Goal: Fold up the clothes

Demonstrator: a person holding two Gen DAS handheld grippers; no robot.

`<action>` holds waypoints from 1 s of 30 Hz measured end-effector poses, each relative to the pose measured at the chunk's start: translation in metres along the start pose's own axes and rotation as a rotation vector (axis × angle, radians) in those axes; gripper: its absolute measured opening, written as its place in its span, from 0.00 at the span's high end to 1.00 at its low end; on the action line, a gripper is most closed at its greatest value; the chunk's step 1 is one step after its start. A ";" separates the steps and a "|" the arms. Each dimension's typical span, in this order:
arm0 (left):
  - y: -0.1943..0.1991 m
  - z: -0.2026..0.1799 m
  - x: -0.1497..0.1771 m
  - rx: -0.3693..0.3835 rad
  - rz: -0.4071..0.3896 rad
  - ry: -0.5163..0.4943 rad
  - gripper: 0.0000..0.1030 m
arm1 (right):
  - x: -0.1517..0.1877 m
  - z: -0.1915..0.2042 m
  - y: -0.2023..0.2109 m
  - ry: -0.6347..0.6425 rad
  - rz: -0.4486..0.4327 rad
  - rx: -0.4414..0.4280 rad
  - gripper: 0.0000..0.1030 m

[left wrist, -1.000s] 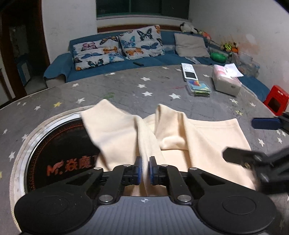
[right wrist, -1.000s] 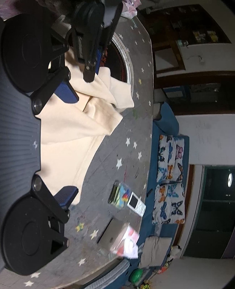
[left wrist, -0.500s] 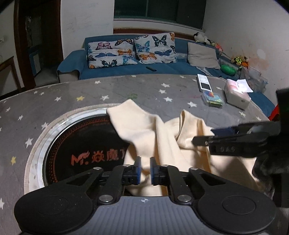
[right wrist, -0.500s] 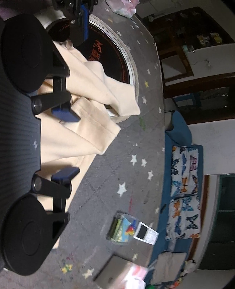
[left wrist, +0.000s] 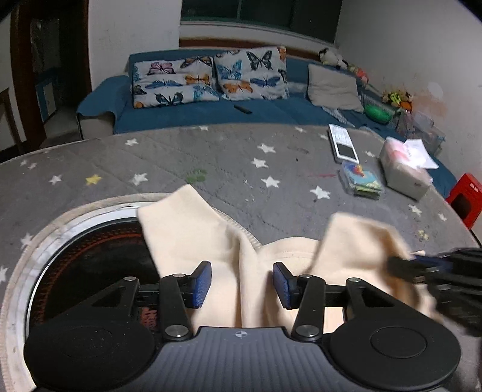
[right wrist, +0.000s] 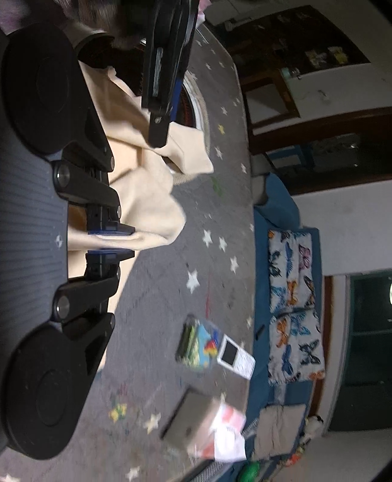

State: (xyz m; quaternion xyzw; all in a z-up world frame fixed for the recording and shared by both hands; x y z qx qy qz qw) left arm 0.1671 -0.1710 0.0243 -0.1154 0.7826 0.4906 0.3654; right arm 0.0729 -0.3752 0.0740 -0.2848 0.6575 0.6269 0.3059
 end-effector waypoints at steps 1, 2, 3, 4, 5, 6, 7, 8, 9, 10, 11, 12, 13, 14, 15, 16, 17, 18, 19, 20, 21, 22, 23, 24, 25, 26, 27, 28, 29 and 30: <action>-0.004 0.000 0.000 0.000 0.006 -0.007 0.54 | 0.000 -0.004 0.004 -0.008 -0.009 0.011 0.93; -0.007 0.000 0.000 -0.002 0.011 -0.014 0.60 | 0.001 -0.009 0.009 -0.016 -0.017 0.021 0.93; -0.008 0.000 0.000 0.005 0.012 -0.024 0.72 | 0.001 -0.013 0.013 -0.024 -0.026 0.032 0.93; -0.008 -0.001 0.001 0.015 0.009 -0.030 0.78 | 0.003 -0.020 0.019 -0.031 -0.034 0.050 0.93; -0.007 -0.001 0.001 0.025 0.005 -0.036 0.85 | 0.004 -0.024 0.024 -0.036 -0.040 0.065 0.93; -0.005 -0.001 0.001 0.028 -0.001 -0.039 0.90 | 0.007 -0.030 0.029 -0.046 -0.045 0.078 0.93; -0.001 -0.001 0.002 0.027 -0.014 -0.042 0.92 | 0.011 -0.037 0.036 -0.060 -0.050 0.093 0.93; 0.003 -0.001 0.003 0.026 -0.027 -0.044 0.94 | 0.014 -0.044 0.042 -0.075 -0.055 0.108 0.93; 0.010 0.001 0.005 0.021 -0.040 -0.035 0.96 | 0.018 -0.050 0.049 -0.089 -0.060 0.125 0.93; 0.017 0.003 0.006 0.017 -0.054 -0.026 0.96 | 0.022 -0.055 0.054 -0.103 -0.064 0.140 0.93; 0.024 0.005 0.008 0.012 -0.067 -0.016 0.96 | 0.027 -0.061 0.060 -0.120 -0.066 0.155 0.93; 0.030 0.008 0.009 0.007 -0.081 -0.007 0.97 | 0.033 -0.068 0.066 -0.140 -0.067 0.172 0.93; 0.039 0.012 0.012 -0.001 -0.097 0.008 0.97 | 0.039 -0.075 0.073 -0.160 -0.067 0.188 0.93; 0.049 0.016 0.014 -0.009 -0.112 0.022 0.97 | 0.045 -0.081 0.079 -0.179 -0.067 0.205 0.93; 0.058 0.019 0.017 -0.017 -0.128 0.036 0.97 | 0.051 -0.086 0.085 -0.197 -0.067 0.221 0.93; 0.068 0.023 0.019 -0.025 -0.143 0.050 0.97 | 0.059 -0.093 0.092 -0.221 -0.067 0.239 0.93; 0.080 0.027 0.025 -0.031 -0.158 0.066 0.97 | 0.065 -0.098 0.097 -0.241 -0.067 0.252 0.93; 0.092 0.032 0.031 -0.037 -0.173 0.083 0.97 | 0.070 -0.102 0.102 -0.258 -0.068 0.263 0.93; 0.104 0.036 0.037 -0.043 -0.187 0.099 0.97 | 0.075 -0.105 0.108 -0.273 -0.072 0.272 0.93; 0.116 0.040 0.043 -0.050 -0.202 0.116 0.97 | 0.080 -0.108 0.114 -0.288 -0.076 0.281 0.93; 0.128 0.044 0.049 -0.056 -0.216 0.132 0.97 | 0.085 -0.111 0.119 -0.302 -0.080 0.290 0.93; 0.140 0.048 0.055 -0.062 -0.230 0.149 0.97 | 0.090 -0.114 0.125 -0.316 -0.085 0.300 0.93; 0.151 0.052 0.062 -0.065 -0.238 0.165 0.97 | 0.095 -0.117 0.131 -0.331 -0.089 0.309 0.93; 0.164 0.055 0.071 -0.068 -0.243 0.183 0.97 | 0.100 -0.120 0.137 -0.345 -0.093 0.318 0.93; 0.176 0.059 0.079 -0.072 -0.249 0.200 0.97 | 0.105 -0.123 0.143 -0.359 -0.097 0.327 0.93; 0.187 0.061 0.089 -0.081 -0.254 0.207 0.97 | 0.109 -0.124 0.149 -0.371 -0.102 0.332 0.93; 0.198 0.063 0.099 -0.090 -0.260 0.213 0.97 | 0.114 -0.125 0.155 -0.380 -0.106 0.334 0.93; 0.209 0.066 0.109 -0.100 -0.264 0.220 0.97 | 0.119 -0.125 0.160 -0.390 -0.105 0.338 0.93; 0.214 0.069 0.117 -0.113 -0.256 0.229 0.97 | 0.124 -0.126 0.162 -0.397 -0.098 0.342 0.93; 0.217 0.074 0.127 -0.132 -0.236 0.244 0.97 | 0.129 -0.126 0.163 -0.402 -0.088 0.345 0.93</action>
Point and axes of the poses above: each gripper's, at about its wrist camera, not at the fingertips, and y roughly against the way its jaws point, z to its left, x to its underside, the point moved 2 cm from there along -y, roughly the way its jaws point, and after that the axes turned 12 degrees about x, right-handed, at the moved point
